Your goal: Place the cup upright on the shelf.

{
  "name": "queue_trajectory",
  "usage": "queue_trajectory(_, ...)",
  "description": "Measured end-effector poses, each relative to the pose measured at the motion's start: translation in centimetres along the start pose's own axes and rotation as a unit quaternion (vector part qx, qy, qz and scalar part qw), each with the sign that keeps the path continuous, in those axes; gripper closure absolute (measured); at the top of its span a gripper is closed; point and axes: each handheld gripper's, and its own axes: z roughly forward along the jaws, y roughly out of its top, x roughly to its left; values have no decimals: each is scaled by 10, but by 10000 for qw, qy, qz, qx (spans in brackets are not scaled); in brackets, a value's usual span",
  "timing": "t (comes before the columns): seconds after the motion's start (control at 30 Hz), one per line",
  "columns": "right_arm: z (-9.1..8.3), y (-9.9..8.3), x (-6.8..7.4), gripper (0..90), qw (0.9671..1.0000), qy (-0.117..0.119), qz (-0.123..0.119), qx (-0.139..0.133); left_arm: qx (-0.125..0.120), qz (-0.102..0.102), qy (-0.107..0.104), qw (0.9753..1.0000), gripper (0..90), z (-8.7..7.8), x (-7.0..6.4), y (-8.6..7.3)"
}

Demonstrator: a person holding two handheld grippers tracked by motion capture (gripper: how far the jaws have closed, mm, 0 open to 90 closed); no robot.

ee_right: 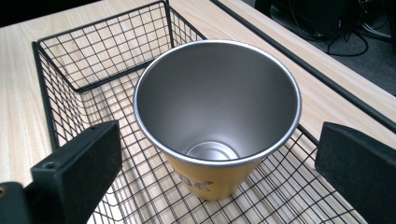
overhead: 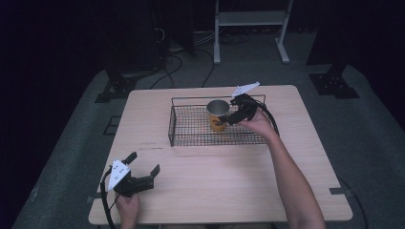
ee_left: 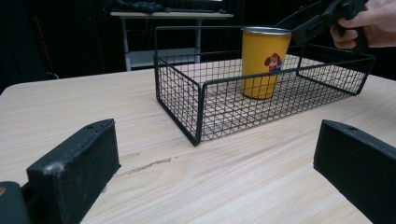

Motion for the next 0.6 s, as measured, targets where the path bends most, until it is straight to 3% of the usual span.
queue_trajectory(0.43, -22, -2, 5, 1, 9995, 250, 119, -180, 7, -26, 1, 10000, 0, 0, 1, 0)
queue_trajectory(0.6, -30, 1, 9, 2, 9995, 250, 52, -205, 3, -15, 2, 10000, 0, 0, 1, 0)
